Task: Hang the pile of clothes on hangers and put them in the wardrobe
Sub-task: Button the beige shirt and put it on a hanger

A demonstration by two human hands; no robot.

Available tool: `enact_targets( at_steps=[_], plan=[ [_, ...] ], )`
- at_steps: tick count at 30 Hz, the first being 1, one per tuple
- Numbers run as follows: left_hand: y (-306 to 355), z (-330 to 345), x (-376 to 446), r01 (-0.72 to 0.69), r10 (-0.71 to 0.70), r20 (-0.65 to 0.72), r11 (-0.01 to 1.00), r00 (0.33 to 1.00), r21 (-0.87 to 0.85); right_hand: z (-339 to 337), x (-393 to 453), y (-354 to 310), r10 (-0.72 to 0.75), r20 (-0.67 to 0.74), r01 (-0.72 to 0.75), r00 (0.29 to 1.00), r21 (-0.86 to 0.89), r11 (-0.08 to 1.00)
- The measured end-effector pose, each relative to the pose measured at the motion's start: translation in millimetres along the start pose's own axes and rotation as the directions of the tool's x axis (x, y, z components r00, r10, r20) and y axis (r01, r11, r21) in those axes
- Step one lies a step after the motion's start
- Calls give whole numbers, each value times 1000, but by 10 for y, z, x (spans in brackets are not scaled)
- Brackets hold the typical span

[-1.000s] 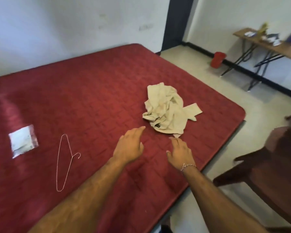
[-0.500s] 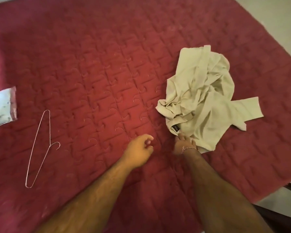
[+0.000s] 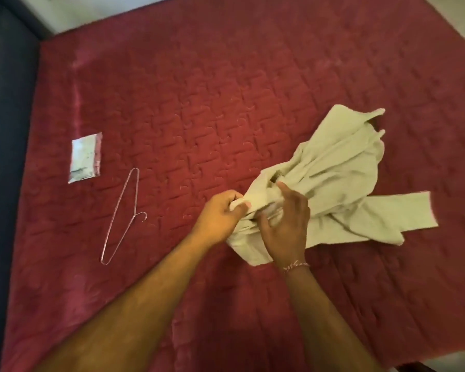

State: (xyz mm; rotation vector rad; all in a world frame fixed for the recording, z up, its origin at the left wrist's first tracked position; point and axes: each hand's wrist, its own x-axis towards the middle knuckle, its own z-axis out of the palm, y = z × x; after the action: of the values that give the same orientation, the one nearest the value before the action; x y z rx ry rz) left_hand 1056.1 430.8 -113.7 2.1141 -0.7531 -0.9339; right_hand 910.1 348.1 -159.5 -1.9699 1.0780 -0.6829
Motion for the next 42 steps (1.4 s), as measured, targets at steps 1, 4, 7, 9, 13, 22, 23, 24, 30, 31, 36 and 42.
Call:
enact_targets(
  at_steps=[1,4,7,9,13,22,23,24,30,31,36,42],
  plan=[
    [85,-188,-93,-40,39,71,999,997,24,21,76,-89,-45,68,50,997,-69,996],
    [269,-856,-498,-133,103,136,964,985,230,78,233,-487,-167,236,187,957,-65,980],
    [376,-1405,-890,-208,195,72,896,978,393,56,233,-976,-314,399,241,861,223,944],
    [410,-1771,-1184,-227,262,-7,849,965,476,29,121,-1388,-383,454,252,804,322,912],
    [407,-2520,-1663,-181,398,-211,746,893,641,68,-82,-2063,-468,337,537,817,-150,830],
    [-42,-4397,-2751,-135,635,-674,758,378,639,-100,-428,-3098,-27,28,26,999,35,999],
    [-121,-4538,-2803,-135,600,-723,793,342,594,-96,-469,-3162,-25,57,16,998,153,988],
    [-159,-4647,-2877,-162,568,-752,821,333,548,-45,-565,-3294,-52,118,24,992,229,973],
    [159,-4444,-2961,-275,492,-623,867,608,416,945,-1593,-4128,-321,517,104,794,405,909],
    [198,-4424,-2974,-269,496,-589,861,639,432,1104,-1708,-4225,-326,500,113,802,410,905],
    [438,-4463,-3151,-240,525,-525,822,670,516,1424,-1727,-4397,-217,247,168,945,204,965],
    [370,-4918,-3298,-43,497,-326,595,804,802,1039,-1132,-4062,-121,321,30,939,275,961]
  ],
)
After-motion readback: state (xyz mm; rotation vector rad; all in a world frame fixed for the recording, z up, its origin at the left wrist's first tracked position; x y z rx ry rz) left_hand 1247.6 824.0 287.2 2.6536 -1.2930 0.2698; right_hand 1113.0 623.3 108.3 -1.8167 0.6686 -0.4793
